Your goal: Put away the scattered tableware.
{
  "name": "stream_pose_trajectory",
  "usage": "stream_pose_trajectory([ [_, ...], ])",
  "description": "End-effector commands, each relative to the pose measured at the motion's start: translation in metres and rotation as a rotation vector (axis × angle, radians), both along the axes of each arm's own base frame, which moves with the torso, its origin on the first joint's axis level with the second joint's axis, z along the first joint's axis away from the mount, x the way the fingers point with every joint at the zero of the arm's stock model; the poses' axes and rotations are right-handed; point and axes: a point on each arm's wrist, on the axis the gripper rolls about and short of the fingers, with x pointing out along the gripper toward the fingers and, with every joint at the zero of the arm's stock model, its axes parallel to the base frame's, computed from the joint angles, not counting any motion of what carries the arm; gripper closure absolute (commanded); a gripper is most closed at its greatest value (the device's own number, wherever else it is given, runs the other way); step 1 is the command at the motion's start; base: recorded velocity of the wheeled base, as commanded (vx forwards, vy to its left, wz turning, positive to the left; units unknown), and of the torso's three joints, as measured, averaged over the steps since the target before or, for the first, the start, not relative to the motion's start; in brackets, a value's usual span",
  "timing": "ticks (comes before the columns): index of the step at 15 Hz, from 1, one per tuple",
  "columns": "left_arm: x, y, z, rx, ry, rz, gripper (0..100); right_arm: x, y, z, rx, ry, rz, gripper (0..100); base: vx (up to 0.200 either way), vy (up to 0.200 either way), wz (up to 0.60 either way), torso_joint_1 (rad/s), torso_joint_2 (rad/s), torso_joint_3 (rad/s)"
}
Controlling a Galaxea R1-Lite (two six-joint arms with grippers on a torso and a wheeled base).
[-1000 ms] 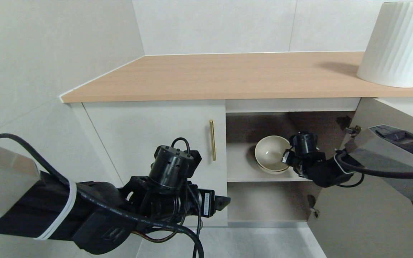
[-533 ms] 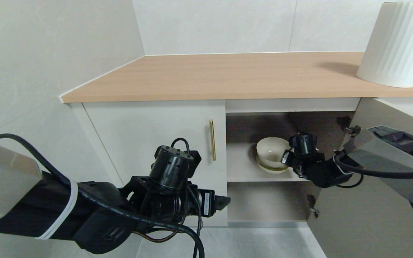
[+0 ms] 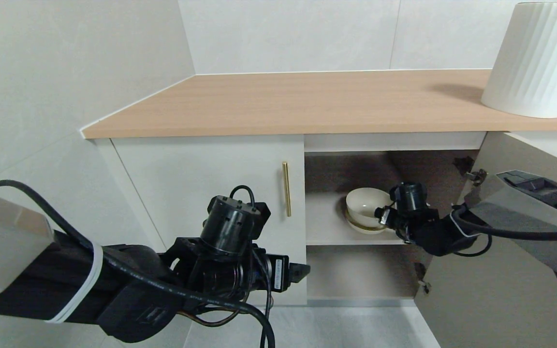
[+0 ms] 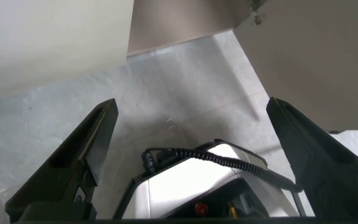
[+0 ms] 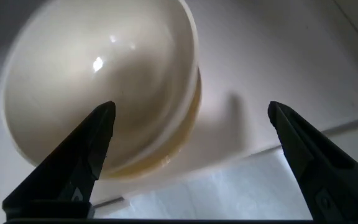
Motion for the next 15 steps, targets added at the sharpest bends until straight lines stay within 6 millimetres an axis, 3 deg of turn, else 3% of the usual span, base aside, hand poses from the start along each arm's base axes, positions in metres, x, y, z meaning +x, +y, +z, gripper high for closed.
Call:
stream_pose_trajectory([
  [1,-0.005,0.007,0.015,-0.018,-0.039,0.02,0,-0.034,-0.002,0.028,0.016,0.052,0.098,0,0.0,0.0,0.0,0.0,0.0,0.0],
  [3,-0.006,0.009,0.017,-0.02,-0.047,0.026,0,-0.042,-0.001,0.032,0.018,0.066,0.126,0,0.0,0.0,0.0,0.0,0.0,0.0],
  [4,-0.013,0.039,0.046,-0.065,-0.116,0.094,0,-0.096,-0.003,0.062,-0.034,0.131,0.248,0,0.0,0.0,0.0,0.0,0.0,0.0],
  [8,-0.037,0.07,0.071,-0.112,-0.184,0.137,0,-0.164,0.004,0.117,-0.074,0.119,0.362,0,0.0,0.0,0.0,0.0,0.0,0.0],
  [11,-0.055,0.083,0.074,-0.123,-0.201,0.144,0,-0.198,-0.007,0.143,-0.071,0.118,0.382,0,0.0,0.0,0.0,0.0,0.0,0.0],
  [12,-0.055,0.083,0.074,-0.123,-0.199,0.144,0,-0.2,-0.008,0.144,-0.071,0.119,0.384,0,0.0,0.0,0.0,0.0,0.0,0.0],
  [13,-0.061,0.087,0.071,-0.117,-0.192,0.145,0,-0.222,-0.01,0.149,-0.082,0.147,0.416,0,0.0,0.0,0.0,0.0,0.0,0.0],
  [15,-0.064,0.089,0.064,-0.104,-0.175,0.145,0,-0.242,-0.012,0.153,-0.08,0.146,0.454,0,0.0,0.0,0.0,0.0,0.0,0.0],
])
